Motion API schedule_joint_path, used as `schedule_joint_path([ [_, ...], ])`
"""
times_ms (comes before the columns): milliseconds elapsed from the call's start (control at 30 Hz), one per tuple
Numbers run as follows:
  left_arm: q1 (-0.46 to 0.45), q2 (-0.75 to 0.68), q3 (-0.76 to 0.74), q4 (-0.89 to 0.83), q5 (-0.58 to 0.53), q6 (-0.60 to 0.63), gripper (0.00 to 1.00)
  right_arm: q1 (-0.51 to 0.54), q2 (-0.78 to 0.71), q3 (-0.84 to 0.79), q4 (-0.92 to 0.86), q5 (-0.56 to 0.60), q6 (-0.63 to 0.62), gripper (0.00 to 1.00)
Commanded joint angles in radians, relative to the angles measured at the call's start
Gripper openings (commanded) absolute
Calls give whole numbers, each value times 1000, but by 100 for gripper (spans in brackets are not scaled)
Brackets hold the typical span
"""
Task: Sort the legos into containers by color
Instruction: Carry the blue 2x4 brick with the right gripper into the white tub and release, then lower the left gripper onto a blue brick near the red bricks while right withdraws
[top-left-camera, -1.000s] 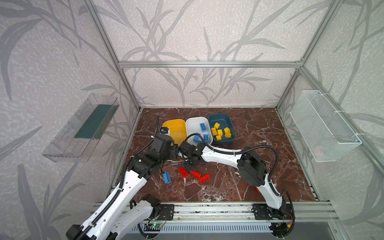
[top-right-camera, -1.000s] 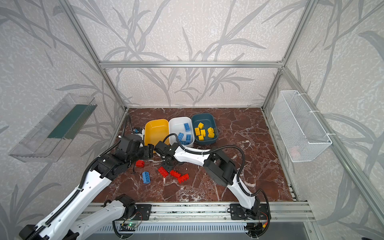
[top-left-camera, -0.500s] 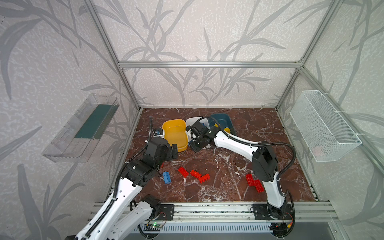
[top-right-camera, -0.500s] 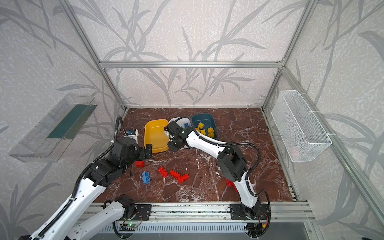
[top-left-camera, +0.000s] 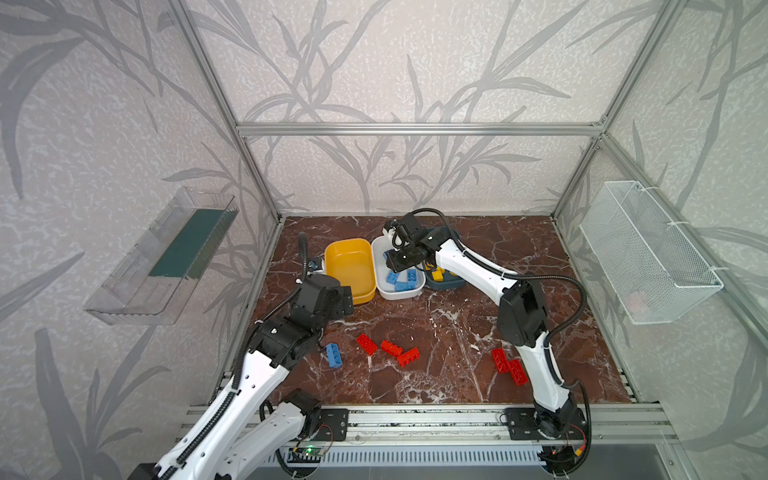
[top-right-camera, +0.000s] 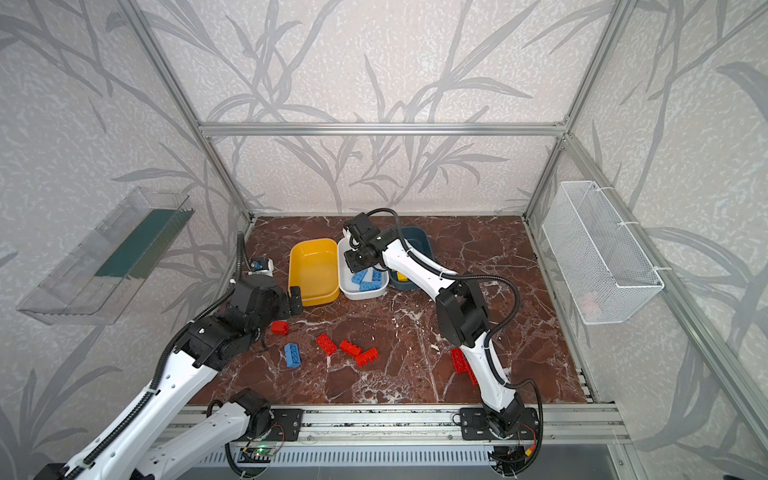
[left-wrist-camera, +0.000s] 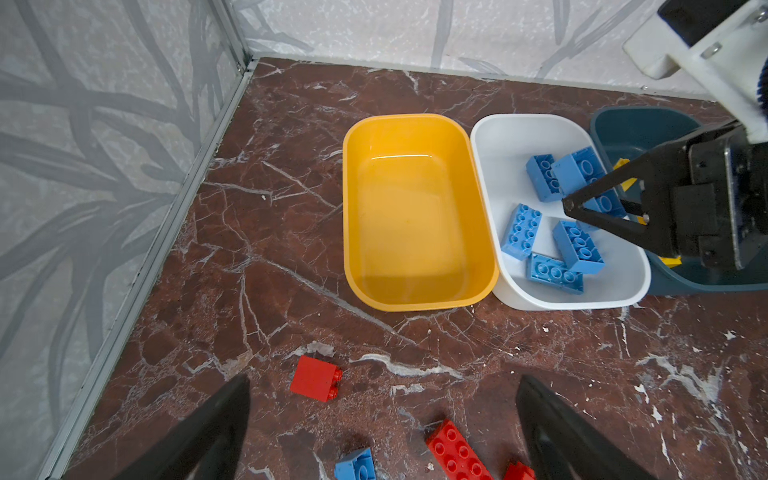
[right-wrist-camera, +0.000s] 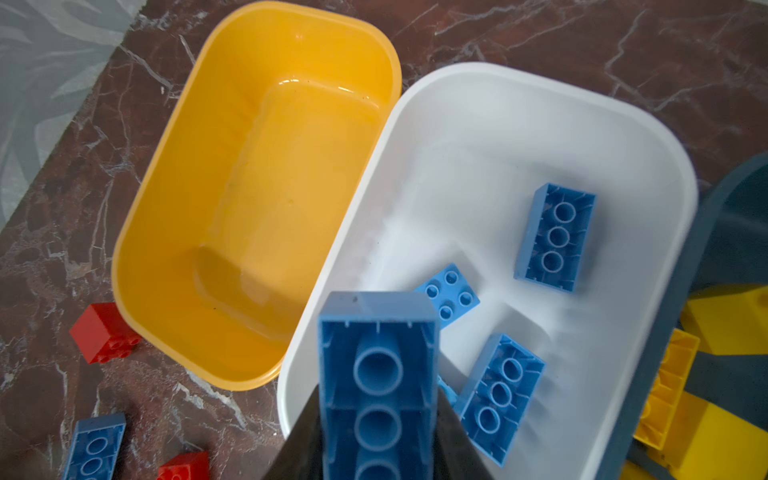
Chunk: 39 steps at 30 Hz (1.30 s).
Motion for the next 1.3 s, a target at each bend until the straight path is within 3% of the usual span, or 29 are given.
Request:
schedule_joint_path([
  [0, 10, 25, 34, -38, -47, -52, 99, -9, 42, 60, -56, -7, 18, 28],
  [233, 12, 56, 56, -70, -5, -78, 99, -24, 11, 52, -53, -9, 23, 60],
  [400, 12, 94, 77, -155, -2, -150, 99, -31, -66, -35, -5, -1, 19, 72],
  [733, 14, 119, -28, -280, 20, -360, 95, -31, -359, -490, 291, -23, 82, 76],
  [967, 16, 165, -185, -223, 149, -494, 90, -32, -495, -737, 426, -31, 132, 76],
  [1267, 16, 253, -312, -85, 237, -564, 82, -30, -608, -909, 475, -39, 172, 76],
])
